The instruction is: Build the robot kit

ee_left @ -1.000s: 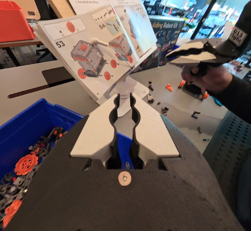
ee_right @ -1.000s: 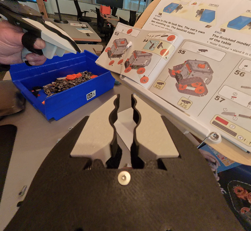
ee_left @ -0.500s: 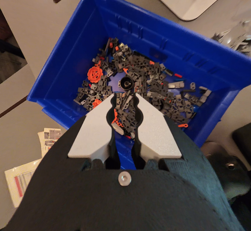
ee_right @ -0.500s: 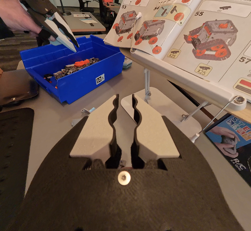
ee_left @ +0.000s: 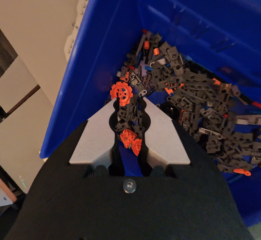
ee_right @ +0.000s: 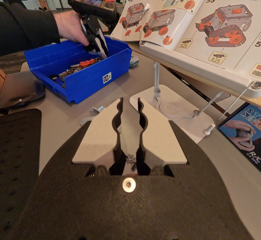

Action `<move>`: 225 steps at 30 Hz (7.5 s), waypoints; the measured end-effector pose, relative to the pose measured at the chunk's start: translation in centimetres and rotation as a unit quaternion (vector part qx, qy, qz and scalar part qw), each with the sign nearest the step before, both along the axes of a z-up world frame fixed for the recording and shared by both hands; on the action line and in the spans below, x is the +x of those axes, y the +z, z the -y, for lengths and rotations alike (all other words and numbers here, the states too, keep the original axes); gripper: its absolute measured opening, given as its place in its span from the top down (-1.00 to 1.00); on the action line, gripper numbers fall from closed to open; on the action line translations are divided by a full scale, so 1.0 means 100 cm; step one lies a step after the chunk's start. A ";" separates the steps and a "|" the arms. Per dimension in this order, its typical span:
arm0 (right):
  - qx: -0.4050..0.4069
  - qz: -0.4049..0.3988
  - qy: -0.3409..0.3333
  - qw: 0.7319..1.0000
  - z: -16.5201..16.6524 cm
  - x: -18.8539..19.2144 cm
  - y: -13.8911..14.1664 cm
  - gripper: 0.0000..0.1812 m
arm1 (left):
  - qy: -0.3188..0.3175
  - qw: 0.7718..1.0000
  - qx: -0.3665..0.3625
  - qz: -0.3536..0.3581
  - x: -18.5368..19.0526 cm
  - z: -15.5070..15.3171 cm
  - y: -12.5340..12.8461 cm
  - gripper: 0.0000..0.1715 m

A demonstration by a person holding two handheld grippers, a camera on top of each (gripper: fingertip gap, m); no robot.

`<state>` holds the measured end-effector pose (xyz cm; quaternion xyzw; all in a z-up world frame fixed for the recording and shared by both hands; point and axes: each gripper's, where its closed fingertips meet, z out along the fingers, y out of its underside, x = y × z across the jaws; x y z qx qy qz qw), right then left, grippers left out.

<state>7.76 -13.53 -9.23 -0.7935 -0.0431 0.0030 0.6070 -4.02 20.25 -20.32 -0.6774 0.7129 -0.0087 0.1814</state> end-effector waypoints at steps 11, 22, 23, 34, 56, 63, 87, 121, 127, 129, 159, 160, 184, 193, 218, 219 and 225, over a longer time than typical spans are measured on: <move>0.002 -0.014 -0.017 1.000 0.012 0.013 -0.007 0.80 | 0.019 1.000 -0.003 0.011 0.006 -0.005 -0.022 0.91; 0.003 -0.011 -0.004 1.000 0.003 0.011 -0.003 0.80 | 0.025 0.998 -0.037 0.039 0.005 0.000 -0.010 0.90; 0.004 -0.012 -0.005 1.000 0.003 0.011 -0.004 0.80 | 0.027 0.999 -0.028 0.035 0.003 -0.004 -0.009 0.84; 0.009 -0.019 -0.013 1.000 0.005 0.011 -0.004 0.80 | 0.025 0.997 -0.078 -0.006 0.009 0.004 -0.028 0.74; 0.017 0.000 0.010 1.000 0.009 0.000 0.011 0.72 | -0.068 0.977 -0.079 0.184 0.000 0.135 0.115 0.74; 0.006 0.002 -0.045 0.999 0.045 0.030 0.007 0.72 | -0.238 0.940 -0.166 0.178 0.040 0.303 0.106 0.75; -0.036 -0.029 -0.072 0.996 0.077 0.043 -0.027 0.73 | -0.289 0.915 -0.229 0.164 0.040 0.395 0.054 0.73; -0.055 -0.078 -0.098 0.991 0.030 0.036 -0.054 0.73 | -0.128 0.989 -0.079 -0.008 0.011 0.079 -0.017 0.75; -0.050 -0.082 -0.098 0.991 0.030 0.039 -0.055 0.73 | -0.117 0.988 -0.103 0.003 0.017 0.086 -0.021 0.66; -0.049 -0.083 -0.098 0.990 0.031 0.039 -0.056 0.73 | -0.096 0.989 -0.115 -0.004 0.017 0.087 -0.028 0.71; -0.018 -0.069 -0.090 0.993 0.035 0.037 -0.032 0.74 | -0.130 0.986 -0.028 0.100 0.000 0.099 0.024 0.88; -0.017 -0.067 -0.089 0.994 0.034 0.036 -0.031 0.74 | -0.133 0.986 -0.035 0.094 -0.004 0.100 0.024 0.88; -0.007 -0.070 -0.087 0.994 0.037 0.036 -0.028 0.74 | -0.031 0.993 -0.099 0.057 0.015 0.080 -0.022 0.91; 0.005 -0.055 -0.073 0.996 0.033 0.031 -0.012 0.73 | -0.118 0.975 -0.128 0.139 -0.007 0.137 0.079 0.92; 0.005 -0.070 -0.109 0.992 0.070 0.045 -0.022 0.74 | -0.266 0.939 -0.203 0.076 0.054 0.401 -0.037 0.88; 0.004 -0.069 -0.108 0.992 0.069 0.045 -0.022 0.74 | -0.264 0.939 -0.203 0.084 0.054 0.400 -0.035 0.85; 0.001 -0.067 -0.102 0.993 0.062 0.047 -0.022 0.74 | -0.269 0.924 -0.231 0.144 0.043 0.395 0.020 0.74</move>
